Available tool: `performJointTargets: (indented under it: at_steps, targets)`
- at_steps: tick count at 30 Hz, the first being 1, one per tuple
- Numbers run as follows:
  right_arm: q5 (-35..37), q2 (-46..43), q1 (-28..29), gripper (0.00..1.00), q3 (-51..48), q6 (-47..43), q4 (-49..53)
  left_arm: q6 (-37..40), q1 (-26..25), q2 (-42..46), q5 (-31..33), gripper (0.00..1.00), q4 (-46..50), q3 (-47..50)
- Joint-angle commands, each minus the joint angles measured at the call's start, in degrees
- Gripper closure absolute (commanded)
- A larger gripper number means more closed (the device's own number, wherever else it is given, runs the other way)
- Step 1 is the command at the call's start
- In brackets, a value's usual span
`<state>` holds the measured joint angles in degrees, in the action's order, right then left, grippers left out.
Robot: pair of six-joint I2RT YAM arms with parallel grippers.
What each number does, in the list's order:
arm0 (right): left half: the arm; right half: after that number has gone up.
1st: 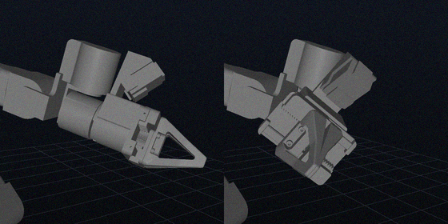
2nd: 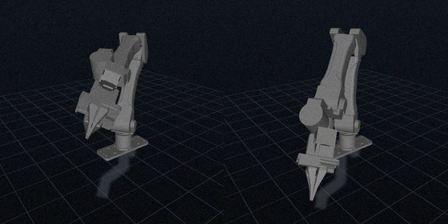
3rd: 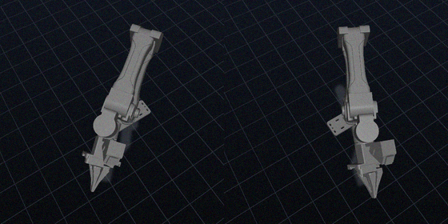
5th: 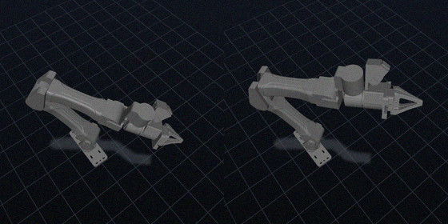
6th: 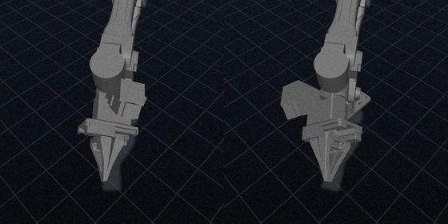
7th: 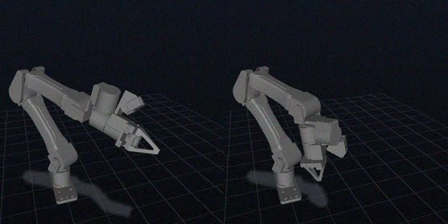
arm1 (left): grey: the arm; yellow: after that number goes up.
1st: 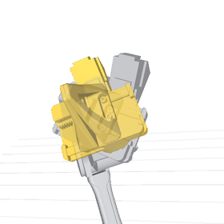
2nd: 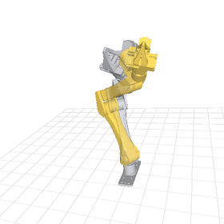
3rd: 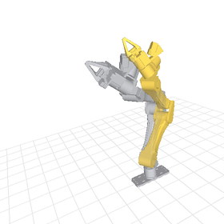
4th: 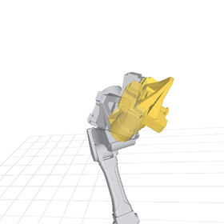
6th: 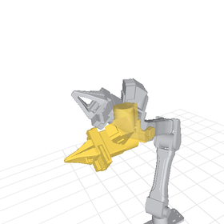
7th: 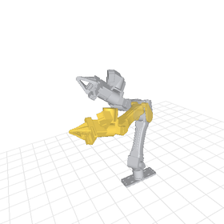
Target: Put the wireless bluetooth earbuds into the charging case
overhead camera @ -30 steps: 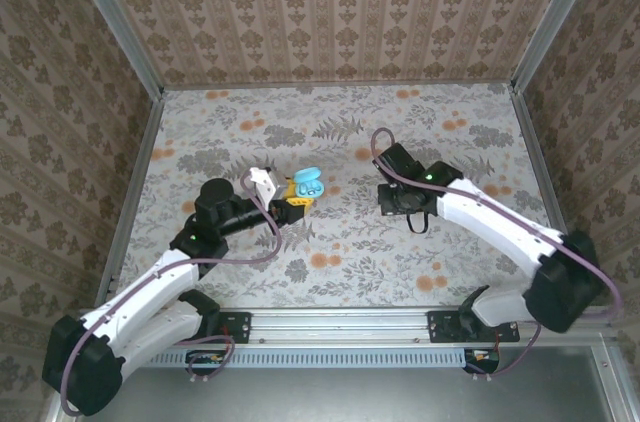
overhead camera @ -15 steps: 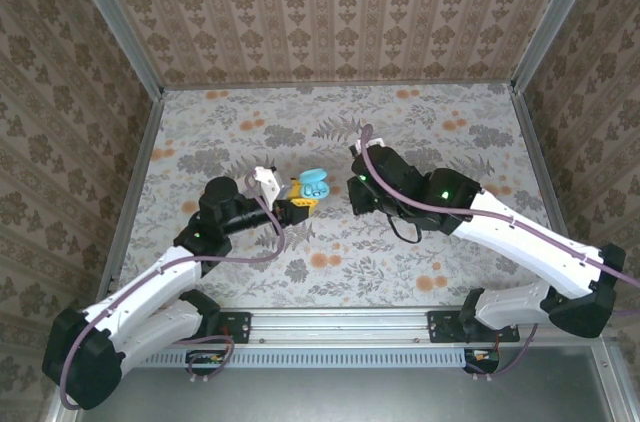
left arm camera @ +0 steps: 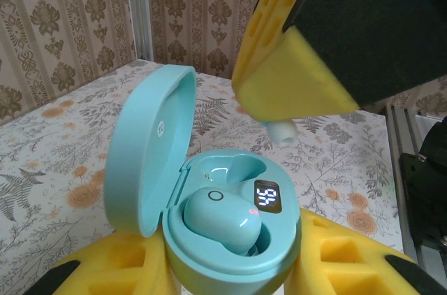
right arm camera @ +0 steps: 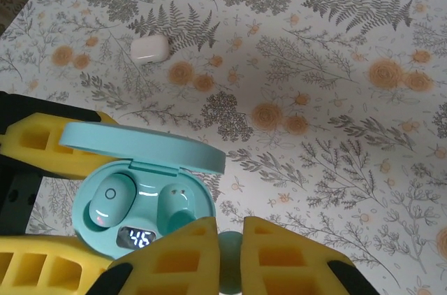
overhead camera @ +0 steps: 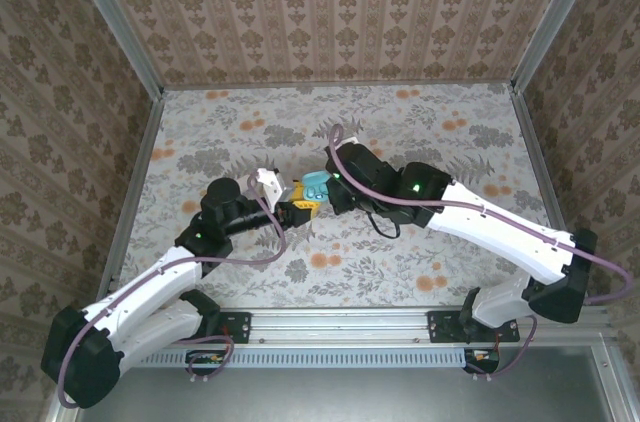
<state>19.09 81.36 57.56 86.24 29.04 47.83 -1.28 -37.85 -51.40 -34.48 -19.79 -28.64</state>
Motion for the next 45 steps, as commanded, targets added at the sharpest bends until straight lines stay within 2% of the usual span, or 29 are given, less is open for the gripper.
performJointTargets:
  at_steps: [1,26,45]
  targets:
    - [-0.4,0.9,0.3,0.89,2.1,-1.4,-0.2,-0.3,-0.3,0.1,-0.1,0.71,-1.7,-2.1]
    - [-2.0,5.3,0.4,0.88,3.7,-2.0,0.4,0.0,-0.4,0.0,0.1,0.71,-1.8,-2.1]
    - [-3.4,4.9,0.4,0.77,3.1,-1.5,0.1,0.0,-0.4,-0.5,-0.1,0.71,-1.7,-2.6]
